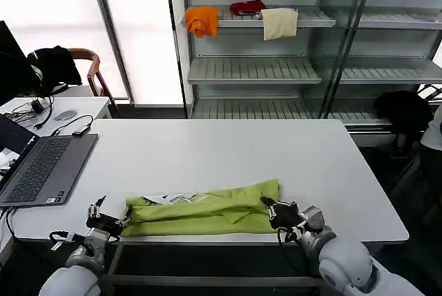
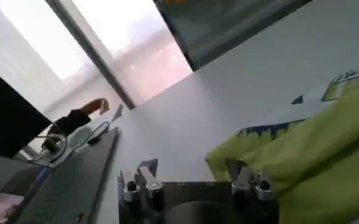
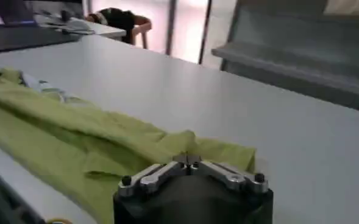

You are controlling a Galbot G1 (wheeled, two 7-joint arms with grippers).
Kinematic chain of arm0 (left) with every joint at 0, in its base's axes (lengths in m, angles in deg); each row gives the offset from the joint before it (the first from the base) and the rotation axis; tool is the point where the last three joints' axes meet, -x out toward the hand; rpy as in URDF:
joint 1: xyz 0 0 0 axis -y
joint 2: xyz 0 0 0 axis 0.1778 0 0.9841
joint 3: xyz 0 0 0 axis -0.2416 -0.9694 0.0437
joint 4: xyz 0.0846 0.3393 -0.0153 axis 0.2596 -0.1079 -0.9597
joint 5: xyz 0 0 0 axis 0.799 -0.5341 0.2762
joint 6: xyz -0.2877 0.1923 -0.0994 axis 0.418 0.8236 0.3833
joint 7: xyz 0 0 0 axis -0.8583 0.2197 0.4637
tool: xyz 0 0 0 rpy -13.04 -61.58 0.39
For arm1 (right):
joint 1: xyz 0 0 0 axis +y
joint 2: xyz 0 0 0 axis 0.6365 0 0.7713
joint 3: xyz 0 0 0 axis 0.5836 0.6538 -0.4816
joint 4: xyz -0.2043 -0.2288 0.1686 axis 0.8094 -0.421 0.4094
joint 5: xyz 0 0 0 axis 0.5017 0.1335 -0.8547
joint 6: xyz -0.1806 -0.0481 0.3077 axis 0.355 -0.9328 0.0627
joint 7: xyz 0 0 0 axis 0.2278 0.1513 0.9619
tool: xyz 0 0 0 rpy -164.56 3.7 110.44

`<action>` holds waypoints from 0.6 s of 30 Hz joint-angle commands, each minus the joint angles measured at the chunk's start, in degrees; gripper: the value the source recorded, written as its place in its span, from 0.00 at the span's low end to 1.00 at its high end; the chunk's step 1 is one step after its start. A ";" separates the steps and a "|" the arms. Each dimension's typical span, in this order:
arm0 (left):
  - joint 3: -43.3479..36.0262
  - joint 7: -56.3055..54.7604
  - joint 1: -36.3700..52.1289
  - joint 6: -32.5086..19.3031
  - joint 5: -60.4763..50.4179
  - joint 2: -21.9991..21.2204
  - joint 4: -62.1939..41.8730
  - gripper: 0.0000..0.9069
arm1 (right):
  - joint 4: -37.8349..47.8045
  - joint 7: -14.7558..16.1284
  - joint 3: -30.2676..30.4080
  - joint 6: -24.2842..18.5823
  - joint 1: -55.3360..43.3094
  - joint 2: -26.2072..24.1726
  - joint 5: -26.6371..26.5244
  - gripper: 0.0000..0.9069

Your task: Fold and organize the clothes.

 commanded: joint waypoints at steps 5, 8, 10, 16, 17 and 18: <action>2.75 -0.70 -4.45 0.05 -1.52 -2.00 14.76 1.00 | -11.22 -21.14 -5.51 -11.04 11.25 4.18 8.69 1.00; 1.86 -1.42 -5.65 0.01 -0.58 -4.59 16.91 1.00 | -12.76 -20.29 -8.97 -11.15 15.65 4.10 9.85 1.00; 1.49 -1.87 -5.65 -0.05 1.63 -6.54 16.66 1.00 | -12.79 -17.95 -11.46 -11.75 18.86 3.66 10.39 1.00; 2.38 -3.67 -4.89 -8.39 10.22 -13.74 10.27 1.00 | -7.38 -6.81 -21.28 -23.21 28.45 3.28 13.43 1.00; 3.16 -2.11 -5.46 -10.43 10.54 -14.79 8.36 1.00 | -5.27 -4.25 -22.94 -27.69 29.87 3.63 13.62 1.00; 3.76 -0.43 -6.06 -11.84 11.93 -14.98 7.88 1.00 | -3.89 -3.01 -24.81 -30.61 30.61 3.72 13.48 1.00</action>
